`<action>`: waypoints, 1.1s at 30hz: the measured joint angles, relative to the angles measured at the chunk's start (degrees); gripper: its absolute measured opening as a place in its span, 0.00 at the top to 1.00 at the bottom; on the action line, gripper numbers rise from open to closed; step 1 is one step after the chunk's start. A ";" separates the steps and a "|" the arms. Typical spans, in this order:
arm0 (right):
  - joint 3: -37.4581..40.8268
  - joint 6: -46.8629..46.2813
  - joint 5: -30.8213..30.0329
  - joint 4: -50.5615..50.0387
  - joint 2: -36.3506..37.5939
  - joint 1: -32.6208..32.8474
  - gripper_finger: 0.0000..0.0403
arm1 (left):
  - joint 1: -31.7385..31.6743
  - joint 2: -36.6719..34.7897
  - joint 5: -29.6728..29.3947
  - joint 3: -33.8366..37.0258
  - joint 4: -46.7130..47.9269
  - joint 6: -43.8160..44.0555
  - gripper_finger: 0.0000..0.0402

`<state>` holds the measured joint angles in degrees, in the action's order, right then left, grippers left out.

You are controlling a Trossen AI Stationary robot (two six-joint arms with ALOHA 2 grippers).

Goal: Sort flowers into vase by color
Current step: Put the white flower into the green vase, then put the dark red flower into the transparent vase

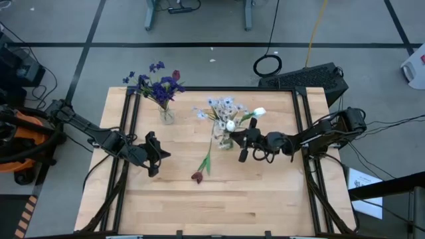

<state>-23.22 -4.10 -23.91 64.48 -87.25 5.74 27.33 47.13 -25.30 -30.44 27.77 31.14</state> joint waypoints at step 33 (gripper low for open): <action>-4.46 -18.86 0.00 -64.88 31.36 11.15 0.90 | -0.12 0.84 3.02 -0.58 -7.95 6.78 1.00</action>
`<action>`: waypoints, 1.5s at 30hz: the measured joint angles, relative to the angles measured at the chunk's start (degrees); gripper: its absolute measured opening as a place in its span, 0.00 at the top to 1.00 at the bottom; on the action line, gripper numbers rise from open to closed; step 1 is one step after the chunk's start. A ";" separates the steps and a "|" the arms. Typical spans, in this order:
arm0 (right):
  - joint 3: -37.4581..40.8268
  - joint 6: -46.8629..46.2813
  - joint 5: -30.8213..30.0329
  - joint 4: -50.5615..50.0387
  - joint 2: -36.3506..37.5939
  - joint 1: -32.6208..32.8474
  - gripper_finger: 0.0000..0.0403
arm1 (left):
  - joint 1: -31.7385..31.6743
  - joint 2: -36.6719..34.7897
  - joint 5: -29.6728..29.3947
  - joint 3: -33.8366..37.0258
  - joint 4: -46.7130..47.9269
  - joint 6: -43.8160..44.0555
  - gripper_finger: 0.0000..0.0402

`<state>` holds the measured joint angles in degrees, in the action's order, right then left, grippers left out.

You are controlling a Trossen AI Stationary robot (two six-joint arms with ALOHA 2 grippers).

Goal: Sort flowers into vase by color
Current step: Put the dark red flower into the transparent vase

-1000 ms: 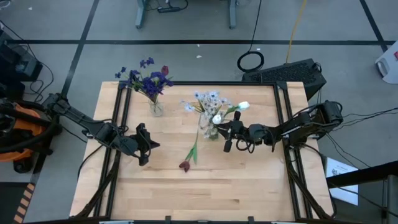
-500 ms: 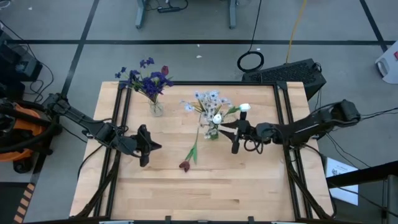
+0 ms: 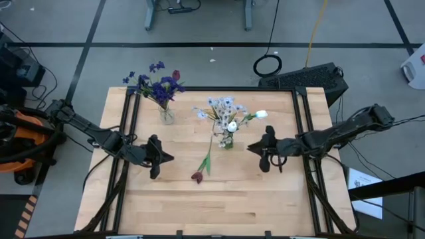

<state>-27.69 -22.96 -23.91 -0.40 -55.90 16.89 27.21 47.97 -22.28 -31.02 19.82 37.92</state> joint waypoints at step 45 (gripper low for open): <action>-11.25 -25.44 -0.08 -30.66 -7.63 9.56 1.00 | -15.38 55.71 5.05 -37.56 11.16 -137.46 0.81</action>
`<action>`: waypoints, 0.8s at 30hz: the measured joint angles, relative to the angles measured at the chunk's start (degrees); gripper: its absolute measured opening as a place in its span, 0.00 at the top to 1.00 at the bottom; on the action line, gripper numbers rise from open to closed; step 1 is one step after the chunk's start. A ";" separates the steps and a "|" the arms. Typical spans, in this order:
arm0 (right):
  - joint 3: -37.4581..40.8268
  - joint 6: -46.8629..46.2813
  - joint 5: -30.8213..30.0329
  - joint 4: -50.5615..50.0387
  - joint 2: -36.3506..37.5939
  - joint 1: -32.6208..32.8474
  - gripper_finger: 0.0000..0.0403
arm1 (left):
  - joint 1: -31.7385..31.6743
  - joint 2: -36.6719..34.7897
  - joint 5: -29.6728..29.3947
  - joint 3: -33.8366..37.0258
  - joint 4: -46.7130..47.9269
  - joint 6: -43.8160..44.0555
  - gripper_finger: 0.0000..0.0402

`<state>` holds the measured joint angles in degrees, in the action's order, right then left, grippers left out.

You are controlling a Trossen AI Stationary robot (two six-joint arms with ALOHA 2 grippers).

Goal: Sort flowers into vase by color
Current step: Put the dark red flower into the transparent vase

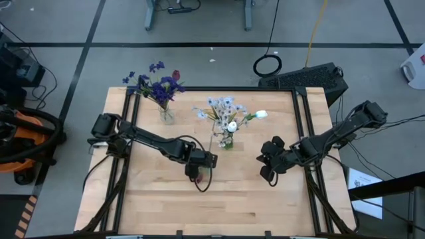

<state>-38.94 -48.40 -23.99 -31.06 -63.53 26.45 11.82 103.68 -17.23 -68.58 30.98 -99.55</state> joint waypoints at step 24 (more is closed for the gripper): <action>0.00 -4.53 -0.23 7.87 -1.72 2.24 1.00 | 6.86 9.30 -4.71 0.11 -2.15 -1.42 0.82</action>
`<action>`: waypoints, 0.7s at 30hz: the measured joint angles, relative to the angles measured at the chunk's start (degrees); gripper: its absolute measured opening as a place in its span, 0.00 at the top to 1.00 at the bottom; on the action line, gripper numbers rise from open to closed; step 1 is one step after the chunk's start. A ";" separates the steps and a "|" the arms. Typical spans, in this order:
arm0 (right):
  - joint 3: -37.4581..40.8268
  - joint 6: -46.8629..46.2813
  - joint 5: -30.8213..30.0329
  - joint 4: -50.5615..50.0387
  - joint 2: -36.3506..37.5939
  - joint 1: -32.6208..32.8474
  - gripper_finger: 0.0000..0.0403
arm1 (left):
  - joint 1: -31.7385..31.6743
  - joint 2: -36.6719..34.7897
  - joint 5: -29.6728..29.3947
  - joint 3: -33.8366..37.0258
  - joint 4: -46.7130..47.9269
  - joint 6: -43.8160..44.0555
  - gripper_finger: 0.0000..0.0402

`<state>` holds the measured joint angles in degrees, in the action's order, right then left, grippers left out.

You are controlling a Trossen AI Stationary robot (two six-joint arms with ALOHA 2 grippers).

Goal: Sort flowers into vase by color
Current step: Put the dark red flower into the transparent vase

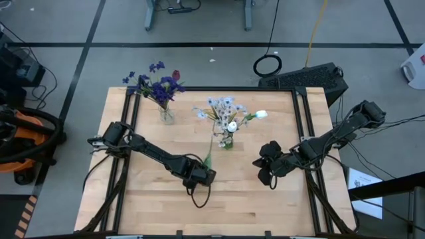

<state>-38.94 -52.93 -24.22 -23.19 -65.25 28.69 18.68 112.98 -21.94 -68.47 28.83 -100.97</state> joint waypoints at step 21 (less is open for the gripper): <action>0.00 5.32 0.35 1.57 0.00 0.78 1.00 | 4.75 -4.78 6.01 -8.02 21.89 72.38 0.99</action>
<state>-38.94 -47.61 -23.88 -21.62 -65.25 29.47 23.43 108.19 -15.93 -76.49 50.73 -28.59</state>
